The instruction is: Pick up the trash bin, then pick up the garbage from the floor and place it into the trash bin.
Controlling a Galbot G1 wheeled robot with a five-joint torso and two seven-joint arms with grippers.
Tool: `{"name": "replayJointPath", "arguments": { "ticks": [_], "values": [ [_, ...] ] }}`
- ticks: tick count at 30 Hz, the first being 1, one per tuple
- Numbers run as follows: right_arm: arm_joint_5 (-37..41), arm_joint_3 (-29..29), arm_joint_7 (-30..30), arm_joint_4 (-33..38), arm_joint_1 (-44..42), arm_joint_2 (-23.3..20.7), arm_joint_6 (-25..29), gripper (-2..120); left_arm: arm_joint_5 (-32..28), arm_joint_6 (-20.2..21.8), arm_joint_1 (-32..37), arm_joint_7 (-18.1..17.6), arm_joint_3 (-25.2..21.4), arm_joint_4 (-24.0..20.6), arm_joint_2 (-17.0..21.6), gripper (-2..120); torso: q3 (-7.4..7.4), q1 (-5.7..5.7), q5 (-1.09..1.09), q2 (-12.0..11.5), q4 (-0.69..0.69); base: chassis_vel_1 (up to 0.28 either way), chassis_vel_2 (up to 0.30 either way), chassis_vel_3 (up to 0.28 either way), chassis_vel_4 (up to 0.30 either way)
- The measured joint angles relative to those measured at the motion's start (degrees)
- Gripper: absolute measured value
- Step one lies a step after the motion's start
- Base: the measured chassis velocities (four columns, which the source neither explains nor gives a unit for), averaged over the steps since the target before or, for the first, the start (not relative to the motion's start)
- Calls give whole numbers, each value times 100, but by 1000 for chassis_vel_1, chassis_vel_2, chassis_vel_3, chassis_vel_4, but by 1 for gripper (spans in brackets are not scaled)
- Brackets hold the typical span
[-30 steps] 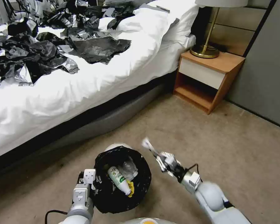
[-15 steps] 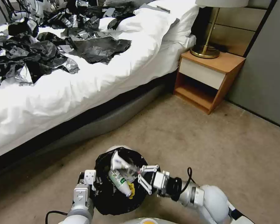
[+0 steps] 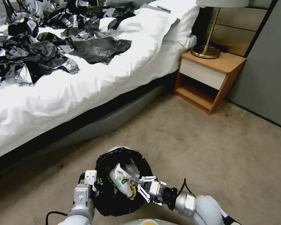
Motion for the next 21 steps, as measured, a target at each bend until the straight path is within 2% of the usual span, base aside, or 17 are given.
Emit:
{"name": "replayJointPath", "arguments": {
  "ticks": [3, 4, 11, 12, 20, 21],
  "values": [
    [-14, -6, 72, -101, 44, 40, -16, 20, 3, -3, 6, -1, 1, -29, -7, 0, 0, 0, -1, 0, 0, 0, 0, 0, 0],
    [-14, -6, 72, -101, 44, 40, -16, 20, 3, -3, 6, -1, 1, -29, -7, 0, 0, 0, -1, 0, 0, 0, 0, 0, 0],
    [-35, 49, 101, -154, 47, 30, -18, 46, 39, -13, 9, 7, 36, -29, -28, 0, 0, 0, -1, 0, 0, 0, 0, 0, 0],
    [-35, 49, 101, -154, 47, 30, -18, 46, 39, -13, 9, 7, 36, -29, -28, 0, 0, 0, -1, 0, 0, 0, 0, 0, 0],
    [-42, 95, 107, -86, -12, -12, -34, 80, 60, -26, 6, 8, 51, -15, -23, 0, 0, 0, 0, 0, 0, 0, 0, 0, 0],
    [-42, 95, 107, -86, -12, -12, -34, 80, 60, -26, 6, 8, 51, -15, -23, 0, 0, 0, 0, 0, 0, 0, 0, 0, 0]
  ]
}}
